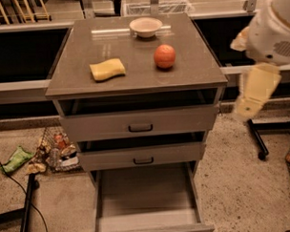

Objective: Place sponge into bottom drawer

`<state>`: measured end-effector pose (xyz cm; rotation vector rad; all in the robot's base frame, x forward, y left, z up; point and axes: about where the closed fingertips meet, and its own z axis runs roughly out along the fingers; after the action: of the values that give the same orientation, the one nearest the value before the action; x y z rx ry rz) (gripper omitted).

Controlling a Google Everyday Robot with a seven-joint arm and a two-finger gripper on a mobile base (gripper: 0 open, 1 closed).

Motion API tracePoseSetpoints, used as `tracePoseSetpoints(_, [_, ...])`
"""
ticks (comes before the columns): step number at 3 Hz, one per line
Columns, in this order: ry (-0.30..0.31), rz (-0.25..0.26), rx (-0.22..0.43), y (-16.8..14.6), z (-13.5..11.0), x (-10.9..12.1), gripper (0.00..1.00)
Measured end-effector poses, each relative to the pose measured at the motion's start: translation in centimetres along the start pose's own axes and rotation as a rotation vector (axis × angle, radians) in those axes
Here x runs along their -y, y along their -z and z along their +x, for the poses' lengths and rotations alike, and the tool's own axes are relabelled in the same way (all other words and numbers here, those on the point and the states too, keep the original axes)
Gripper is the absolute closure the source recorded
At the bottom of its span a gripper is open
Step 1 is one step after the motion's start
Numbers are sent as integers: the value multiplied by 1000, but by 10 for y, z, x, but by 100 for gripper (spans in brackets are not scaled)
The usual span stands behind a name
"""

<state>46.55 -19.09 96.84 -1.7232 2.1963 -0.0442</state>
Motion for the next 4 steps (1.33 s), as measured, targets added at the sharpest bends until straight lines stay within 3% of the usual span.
tracePoseSetpoints(1, [5,-56,66,-46,-51,25,0])
tracePoseSetpoints(2, [3,-53,72,-47,-51,26,0])
tracePoseSetpoints(3, [12,-36,130,-68,-74,55,0])
tracePoseSetpoints(4, [23,-35,223,-97,-112,89,0])
